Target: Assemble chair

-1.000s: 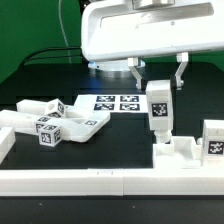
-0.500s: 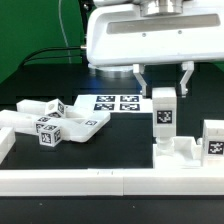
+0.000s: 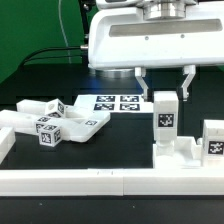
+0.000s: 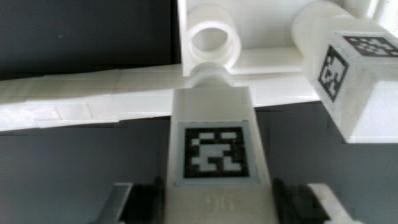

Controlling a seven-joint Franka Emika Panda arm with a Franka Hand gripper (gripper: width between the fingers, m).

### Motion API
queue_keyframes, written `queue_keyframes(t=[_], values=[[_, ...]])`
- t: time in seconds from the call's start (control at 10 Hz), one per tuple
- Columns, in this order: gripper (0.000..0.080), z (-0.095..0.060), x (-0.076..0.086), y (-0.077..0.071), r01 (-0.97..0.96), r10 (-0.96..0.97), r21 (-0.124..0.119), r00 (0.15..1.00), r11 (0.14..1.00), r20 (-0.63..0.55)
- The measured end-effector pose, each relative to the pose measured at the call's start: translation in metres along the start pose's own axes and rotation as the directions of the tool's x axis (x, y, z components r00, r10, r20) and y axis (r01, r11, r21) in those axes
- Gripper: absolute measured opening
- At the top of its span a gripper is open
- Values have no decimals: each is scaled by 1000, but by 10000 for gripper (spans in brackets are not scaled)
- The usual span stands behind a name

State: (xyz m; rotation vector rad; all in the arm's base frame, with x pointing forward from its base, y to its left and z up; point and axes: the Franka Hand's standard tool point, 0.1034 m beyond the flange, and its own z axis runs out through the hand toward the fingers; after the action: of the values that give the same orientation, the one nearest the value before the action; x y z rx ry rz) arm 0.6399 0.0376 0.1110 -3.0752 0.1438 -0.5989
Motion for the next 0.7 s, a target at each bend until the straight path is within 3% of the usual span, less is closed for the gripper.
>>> queue_keyframes(t=[0.2, 0.7], values=[[284, 8, -8, -2, 7, -7, -3, 1000, 1000, 11], [284, 14, -11, -6, 15, -15, -3, 1000, 1000, -1]])
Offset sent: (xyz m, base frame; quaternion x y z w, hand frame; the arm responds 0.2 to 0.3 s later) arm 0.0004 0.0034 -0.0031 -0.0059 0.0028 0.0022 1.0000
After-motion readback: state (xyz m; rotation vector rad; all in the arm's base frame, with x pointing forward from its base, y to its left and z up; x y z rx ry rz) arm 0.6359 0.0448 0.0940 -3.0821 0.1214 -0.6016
